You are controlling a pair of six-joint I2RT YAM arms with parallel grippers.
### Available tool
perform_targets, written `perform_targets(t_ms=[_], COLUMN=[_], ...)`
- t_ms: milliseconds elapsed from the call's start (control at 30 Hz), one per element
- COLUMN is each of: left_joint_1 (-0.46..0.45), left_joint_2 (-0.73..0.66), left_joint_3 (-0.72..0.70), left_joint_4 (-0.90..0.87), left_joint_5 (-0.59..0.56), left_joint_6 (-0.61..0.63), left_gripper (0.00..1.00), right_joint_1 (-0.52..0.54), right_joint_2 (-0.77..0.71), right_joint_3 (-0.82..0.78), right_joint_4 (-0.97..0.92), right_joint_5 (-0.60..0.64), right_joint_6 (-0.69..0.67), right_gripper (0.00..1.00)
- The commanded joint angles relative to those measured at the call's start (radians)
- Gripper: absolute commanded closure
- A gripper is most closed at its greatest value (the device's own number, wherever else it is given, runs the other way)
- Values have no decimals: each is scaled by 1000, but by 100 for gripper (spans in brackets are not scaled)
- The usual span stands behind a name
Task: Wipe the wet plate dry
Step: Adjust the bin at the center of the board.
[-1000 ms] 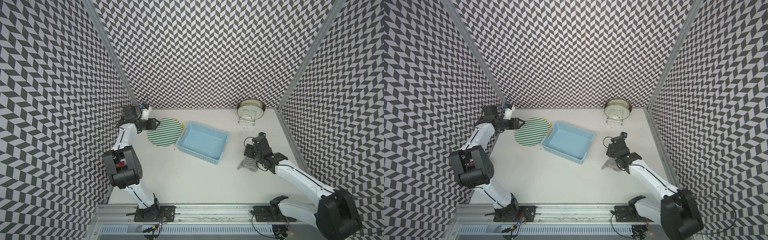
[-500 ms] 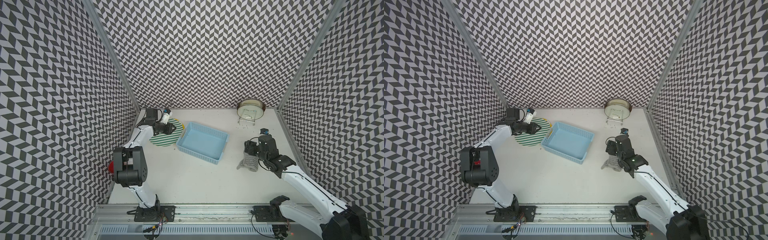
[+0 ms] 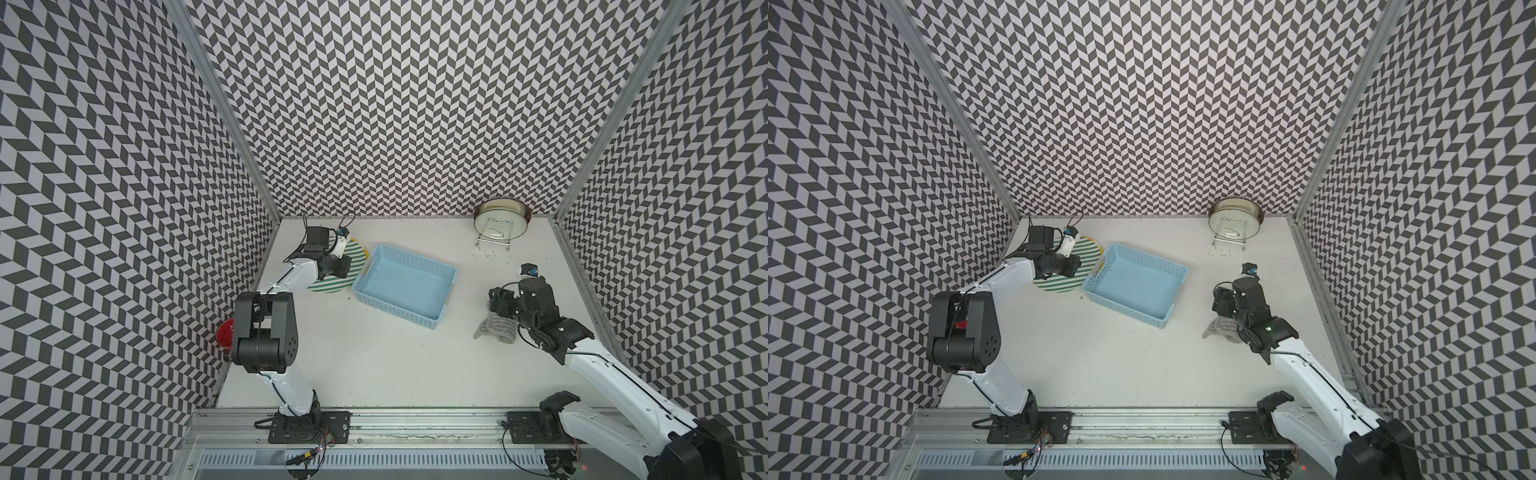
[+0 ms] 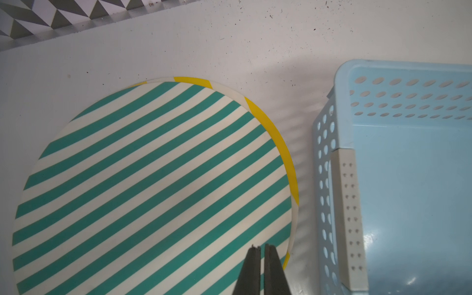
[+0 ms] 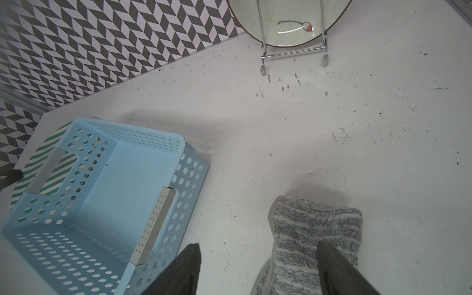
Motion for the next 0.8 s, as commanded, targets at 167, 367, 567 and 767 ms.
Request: perform_targets(t_ms=[167,367,567,767], left_joint_1=[-94,-151,-170,-153], left_joint_2=[14,-32,-76,-227], left_joint_3=[-46,-72,-101,-148], left_joint_4=[-24,-83,-115,-46], left_joint_5=[41,201,294,264], left_joint_6=[39,88,135,143], left_gripper=[89,88,85,80], right_joint_1=[-7,-10,-12,-15], right_joint_2=[-27,-36,-32,-56], right_joint_3=[8,4,7,21], right_joint_4=[44,88,161,218], right_joint_5=[24,0,-34,-15], right_joint_6=[13,15,5,-36], right_gripper=[25,25,25,22])
